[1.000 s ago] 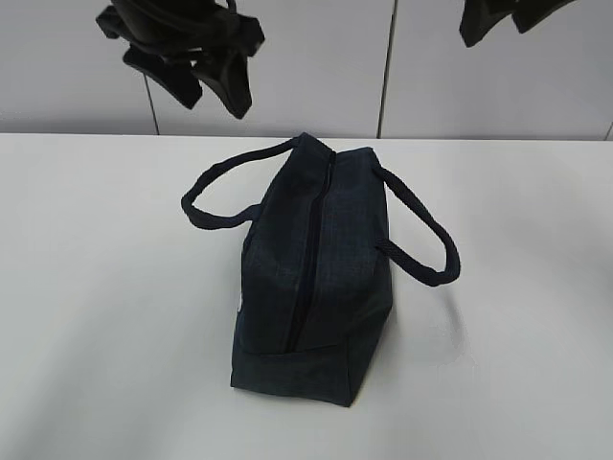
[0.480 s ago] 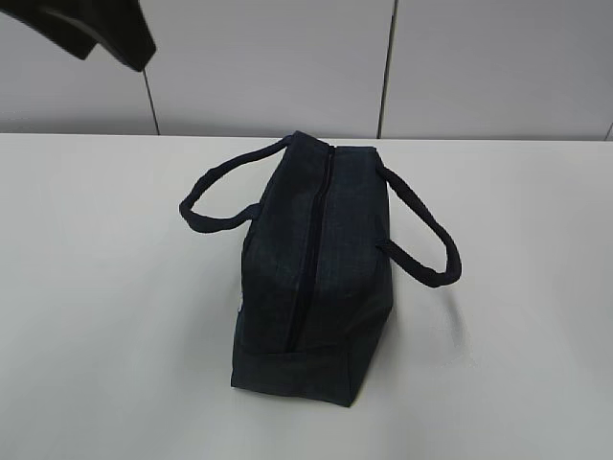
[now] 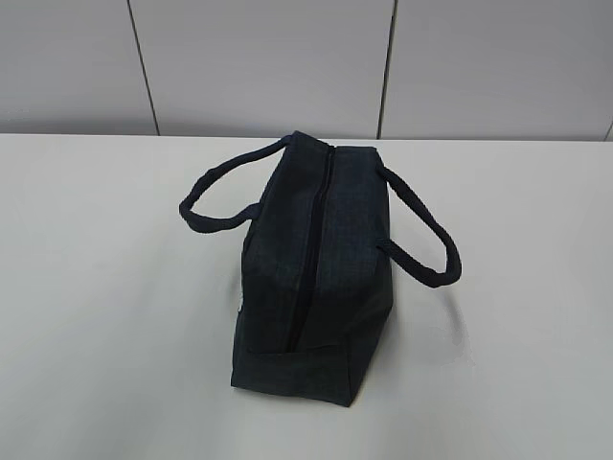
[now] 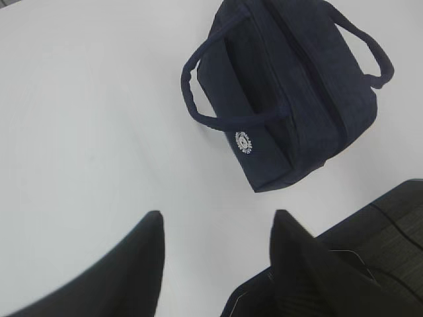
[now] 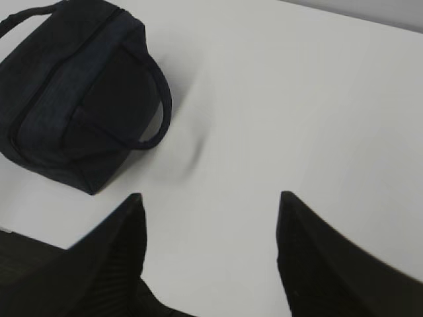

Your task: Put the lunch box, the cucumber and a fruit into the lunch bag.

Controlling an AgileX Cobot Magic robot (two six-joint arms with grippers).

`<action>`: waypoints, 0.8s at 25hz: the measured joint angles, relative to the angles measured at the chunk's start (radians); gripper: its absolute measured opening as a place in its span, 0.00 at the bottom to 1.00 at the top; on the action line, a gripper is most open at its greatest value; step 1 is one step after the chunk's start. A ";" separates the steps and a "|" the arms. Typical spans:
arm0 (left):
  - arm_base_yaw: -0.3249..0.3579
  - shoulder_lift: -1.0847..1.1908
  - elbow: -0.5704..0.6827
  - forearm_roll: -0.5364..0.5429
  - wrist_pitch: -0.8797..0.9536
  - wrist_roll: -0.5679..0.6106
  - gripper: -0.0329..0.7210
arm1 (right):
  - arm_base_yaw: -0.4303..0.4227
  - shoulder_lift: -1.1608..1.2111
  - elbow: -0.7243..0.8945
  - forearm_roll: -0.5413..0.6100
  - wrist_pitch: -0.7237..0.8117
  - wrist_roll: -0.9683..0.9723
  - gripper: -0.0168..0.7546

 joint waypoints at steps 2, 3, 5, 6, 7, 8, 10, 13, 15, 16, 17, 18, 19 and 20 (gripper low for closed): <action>0.000 -0.054 0.039 0.000 0.000 0.000 0.50 | 0.000 -0.080 0.067 0.005 0.000 0.000 0.63; 0.000 -0.084 0.062 0.000 0.000 0.000 0.49 | 0.000 -0.119 0.100 0.007 0.000 0.002 0.63; 0.000 -0.141 0.115 0.000 0.000 0.004 0.46 | 0.000 -0.188 0.159 0.009 -0.011 0.009 0.63; 0.000 -0.174 0.140 0.000 0.001 0.006 0.45 | 0.000 -0.221 0.180 0.009 -0.020 0.002 0.63; 0.000 -0.208 0.169 0.000 0.001 0.006 0.44 | 0.000 -0.246 0.203 0.009 -0.023 -0.004 0.63; 0.000 -0.238 0.200 0.000 0.002 0.006 0.42 | 0.000 -0.272 0.222 0.009 -0.028 -0.016 0.63; 0.000 -0.316 0.260 0.000 -0.010 0.008 0.40 | 0.000 -0.299 0.256 0.011 -0.038 -0.046 0.63; 0.000 -0.438 0.353 0.000 -0.053 0.022 0.38 | 0.000 -0.344 0.304 0.011 -0.068 -0.073 0.63; 0.000 -0.519 0.418 0.000 -0.076 0.030 0.38 | 0.000 -0.383 0.343 0.011 -0.090 -0.077 0.63; 0.000 -0.562 0.445 0.000 -0.083 0.030 0.38 | 0.000 -0.407 0.359 0.018 -0.101 -0.078 0.63; 0.000 -0.604 0.477 0.000 -0.086 0.030 0.38 | 0.000 -0.427 0.379 0.018 -0.109 -0.078 0.63; 0.000 -0.643 0.508 0.000 -0.087 0.030 0.38 | 0.000 -0.451 0.399 0.018 -0.118 -0.079 0.63; 0.000 -0.674 0.532 0.000 -0.090 0.030 0.38 | 0.000 -0.475 0.418 0.018 -0.127 -0.081 0.63; 0.000 -0.710 0.561 0.000 -0.091 0.030 0.38 | 0.000 -0.498 0.434 0.018 -0.135 -0.081 0.63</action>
